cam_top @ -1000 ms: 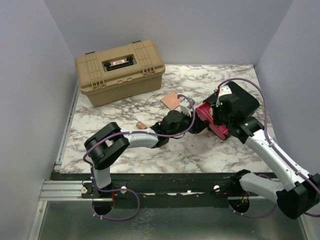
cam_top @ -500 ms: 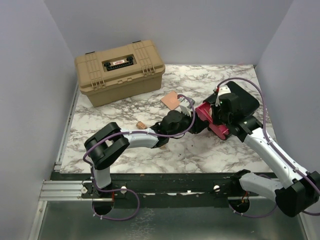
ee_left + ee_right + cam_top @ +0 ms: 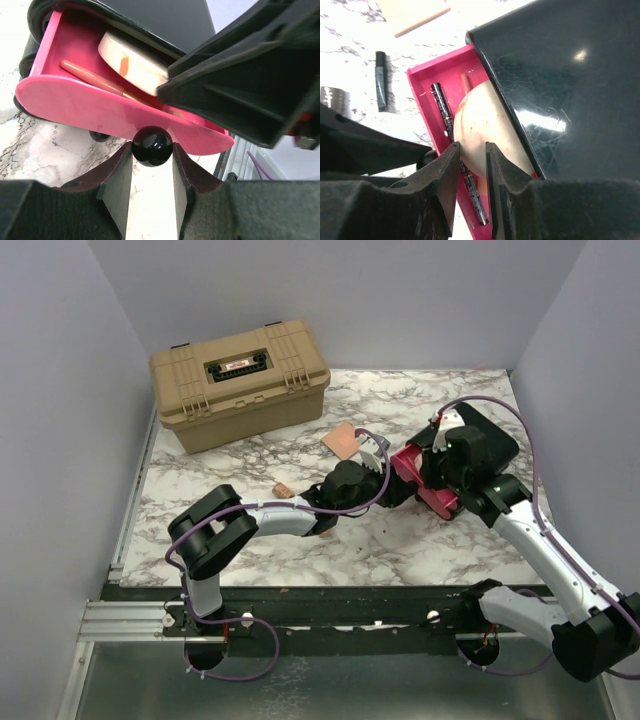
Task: Organize the makeup
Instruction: Place the makeup tool in the drawer.
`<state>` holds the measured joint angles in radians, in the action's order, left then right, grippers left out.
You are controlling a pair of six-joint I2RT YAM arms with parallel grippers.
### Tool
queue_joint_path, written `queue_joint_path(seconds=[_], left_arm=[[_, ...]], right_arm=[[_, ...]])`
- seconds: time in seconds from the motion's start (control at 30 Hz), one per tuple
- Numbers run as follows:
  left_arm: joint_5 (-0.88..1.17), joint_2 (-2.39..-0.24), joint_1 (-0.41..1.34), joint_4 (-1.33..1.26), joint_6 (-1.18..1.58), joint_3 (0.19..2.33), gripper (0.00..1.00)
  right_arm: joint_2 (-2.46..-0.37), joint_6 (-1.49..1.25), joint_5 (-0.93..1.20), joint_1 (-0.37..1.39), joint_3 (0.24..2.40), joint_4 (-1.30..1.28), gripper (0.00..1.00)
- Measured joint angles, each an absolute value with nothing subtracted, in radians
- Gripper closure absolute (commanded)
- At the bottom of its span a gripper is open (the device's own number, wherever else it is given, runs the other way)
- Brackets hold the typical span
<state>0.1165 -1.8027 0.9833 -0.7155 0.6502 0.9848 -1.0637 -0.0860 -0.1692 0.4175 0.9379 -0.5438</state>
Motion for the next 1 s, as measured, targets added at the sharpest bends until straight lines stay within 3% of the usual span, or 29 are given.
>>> queue_joint_path(seconds=[0.43,0.77,0.9,1.0], left_arm=[[0.117,-1.803,0.983,-0.715,0.651,0.985,0.66],[0.117,-1.803,0.983,-0.716,0.651,0.985,0.66],[0.117,-1.803,0.983,-0.715,0.651,0.985,0.66],[0.117,-1.803,0.983,-0.715,0.651,0.985,0.66]], right_arm=[[-0.999,-0.085,-0.159,0.417,0.939,-0.542,0.66],[-1.06,-0.082,-0.194,0.417,0.933,-0.542,0.72],[-1.055,-0.089,-0.222,0.417,0.931,-0.547,0.7],[-0.994,-0.098,-0.224,0.417,0.931,-0.537,0.59]])
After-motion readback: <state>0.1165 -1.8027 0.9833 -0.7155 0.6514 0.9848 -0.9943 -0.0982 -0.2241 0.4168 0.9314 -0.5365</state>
